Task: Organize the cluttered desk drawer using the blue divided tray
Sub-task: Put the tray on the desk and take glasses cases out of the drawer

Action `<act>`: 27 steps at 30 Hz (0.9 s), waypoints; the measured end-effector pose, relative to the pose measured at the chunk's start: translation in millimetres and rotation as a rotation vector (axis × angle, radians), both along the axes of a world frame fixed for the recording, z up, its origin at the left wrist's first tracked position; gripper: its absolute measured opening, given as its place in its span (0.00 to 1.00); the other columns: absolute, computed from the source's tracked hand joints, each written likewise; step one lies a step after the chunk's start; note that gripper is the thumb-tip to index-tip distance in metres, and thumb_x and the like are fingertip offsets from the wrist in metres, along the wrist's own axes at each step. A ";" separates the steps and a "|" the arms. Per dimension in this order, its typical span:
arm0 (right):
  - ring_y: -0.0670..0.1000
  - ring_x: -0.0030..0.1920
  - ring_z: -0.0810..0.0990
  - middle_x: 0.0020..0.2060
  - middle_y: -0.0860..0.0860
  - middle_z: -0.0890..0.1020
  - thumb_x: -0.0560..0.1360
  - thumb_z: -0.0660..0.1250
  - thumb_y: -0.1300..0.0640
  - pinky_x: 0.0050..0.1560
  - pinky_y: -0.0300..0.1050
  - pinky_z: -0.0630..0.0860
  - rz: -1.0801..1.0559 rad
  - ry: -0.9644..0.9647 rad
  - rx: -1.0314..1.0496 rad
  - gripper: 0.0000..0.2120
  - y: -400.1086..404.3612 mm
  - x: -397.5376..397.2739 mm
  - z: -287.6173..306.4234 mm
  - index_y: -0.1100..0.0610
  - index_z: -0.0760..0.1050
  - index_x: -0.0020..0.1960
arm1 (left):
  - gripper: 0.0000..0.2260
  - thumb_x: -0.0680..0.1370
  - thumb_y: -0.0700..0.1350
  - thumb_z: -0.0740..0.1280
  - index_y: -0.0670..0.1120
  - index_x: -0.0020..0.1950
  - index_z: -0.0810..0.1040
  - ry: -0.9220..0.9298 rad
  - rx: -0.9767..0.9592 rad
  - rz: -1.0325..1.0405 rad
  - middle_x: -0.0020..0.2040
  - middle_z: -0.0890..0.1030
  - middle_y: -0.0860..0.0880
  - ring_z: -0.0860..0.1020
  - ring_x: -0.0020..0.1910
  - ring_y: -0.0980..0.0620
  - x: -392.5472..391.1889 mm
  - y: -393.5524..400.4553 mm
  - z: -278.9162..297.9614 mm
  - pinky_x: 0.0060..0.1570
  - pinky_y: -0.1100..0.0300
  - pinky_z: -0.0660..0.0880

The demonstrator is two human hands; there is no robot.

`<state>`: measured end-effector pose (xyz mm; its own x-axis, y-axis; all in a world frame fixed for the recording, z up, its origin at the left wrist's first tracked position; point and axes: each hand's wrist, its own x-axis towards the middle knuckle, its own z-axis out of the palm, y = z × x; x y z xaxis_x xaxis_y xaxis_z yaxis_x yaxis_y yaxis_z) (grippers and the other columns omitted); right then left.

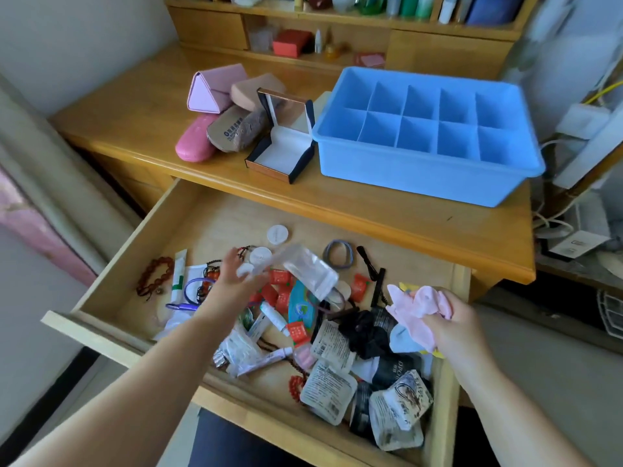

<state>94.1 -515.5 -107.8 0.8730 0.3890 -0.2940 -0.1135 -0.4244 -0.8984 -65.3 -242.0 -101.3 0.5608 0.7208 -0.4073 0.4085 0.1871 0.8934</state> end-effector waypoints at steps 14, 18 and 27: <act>0.34 0.42 0.76 0.43 0.44 0.79 0.73 0.63 0.66 0.38 0.27 0.69 0.018 -0.293 -0.006 0.18 -13.3 10.6 6.7 0.42 0.76 0.38 | 0.19 0.75 0.50 0.63 0.51 0.66 0.72 0.518 1.362 -1.215 0.72 0.64 0.45 0.56 0.75 0.45 18.9 -81.5 -45.7 0.74 0.42 0.45; 0.37 0.25 0.71 0.25 0.39 0.76 0.71 0.66 0.53 0.24 0.29 0.65 -0.100 -0.152 0.090 0.09 -17.6 15.3 16.9 0.46 0.75 0.32 | 0.09 0.57 0.44 0.77 0.50 0.34 0.81 0.458 1.386 -0.957 0.38 0.80 0.51 0.79 0.42 0.48 12.5 -59.2 -26.7 0.52 0.56 0.76; 0.40 0.27 0.72 0.27 0.43 0.77 0.73 0.69 0.56 0.26 0.32 0.67 -0.160 -0.051 0.078 0.05 -20.5 20.5 12.8 0.56 0.76 0.40 | 0.14 0.76 0.52 0.64 0.50 0.60 0.76 0.548 1.138 -1.047 0.59 0.69 0.50 0.65 0.60 0.47 38.9 -115.9 -46.6 0.64 0.56 0.61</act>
<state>114.5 -536.0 -95.0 0.9387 0.2637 -0.2219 -0.1273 -0.3330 -0.9343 -26.3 -357.9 -147.9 0.9442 0.1924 -0.2672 0.2217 -0.9715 0.0840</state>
